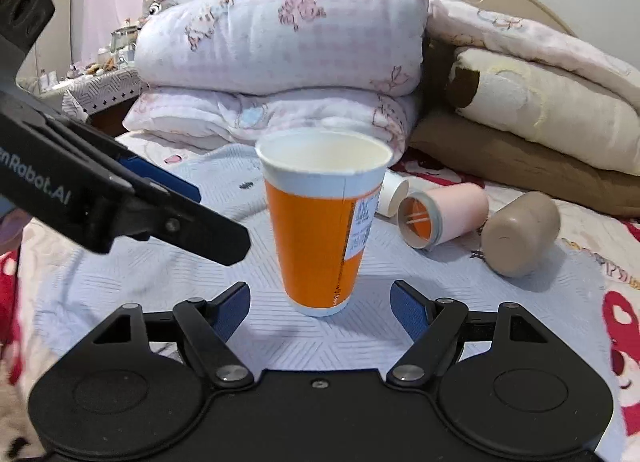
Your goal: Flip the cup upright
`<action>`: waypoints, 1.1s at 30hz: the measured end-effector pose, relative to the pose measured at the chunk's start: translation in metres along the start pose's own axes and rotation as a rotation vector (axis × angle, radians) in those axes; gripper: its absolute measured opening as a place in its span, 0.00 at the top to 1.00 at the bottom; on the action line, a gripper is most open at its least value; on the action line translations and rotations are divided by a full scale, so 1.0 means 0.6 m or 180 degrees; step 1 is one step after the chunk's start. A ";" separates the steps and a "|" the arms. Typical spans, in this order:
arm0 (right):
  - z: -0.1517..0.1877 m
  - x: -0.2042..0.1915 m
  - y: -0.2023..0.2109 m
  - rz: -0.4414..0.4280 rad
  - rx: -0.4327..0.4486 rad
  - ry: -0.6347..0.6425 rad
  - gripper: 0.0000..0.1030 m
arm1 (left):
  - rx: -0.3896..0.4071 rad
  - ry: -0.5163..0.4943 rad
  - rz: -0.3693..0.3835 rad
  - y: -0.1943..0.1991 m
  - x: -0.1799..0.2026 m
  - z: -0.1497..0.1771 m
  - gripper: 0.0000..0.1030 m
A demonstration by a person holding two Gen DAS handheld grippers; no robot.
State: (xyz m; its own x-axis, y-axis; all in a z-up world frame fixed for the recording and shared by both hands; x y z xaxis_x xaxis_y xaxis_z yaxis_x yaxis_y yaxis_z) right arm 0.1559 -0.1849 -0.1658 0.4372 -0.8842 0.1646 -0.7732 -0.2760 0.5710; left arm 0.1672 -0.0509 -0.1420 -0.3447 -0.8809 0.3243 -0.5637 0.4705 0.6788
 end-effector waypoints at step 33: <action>-0.100 0.027 0.390 0.0895 0.0037 -0.0516 0.02 | 0.0178 0.0500 -0.1289 0.304 0.065 0.015 0.01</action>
State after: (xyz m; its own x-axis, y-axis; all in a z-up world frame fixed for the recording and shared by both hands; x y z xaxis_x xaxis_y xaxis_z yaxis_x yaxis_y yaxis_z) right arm 0.0095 -0.2411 0.0185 0.1276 -0.9747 0.1837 -0.8589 -0.0159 0.5119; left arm 0.0442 0.0012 -0.0116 0.0284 -0.9899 0.1386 -0.6711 0.0838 0.7366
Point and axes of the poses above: each gripper's, at about its wrist camera, not at the fingertips, and y roughly against the way its jaws point, x to its right, z to its underside, the point moved 6 cm from there along -y, roughly the way its jaws point, and after that the axes turned 10 degrees about y, right-handed, at the moved point
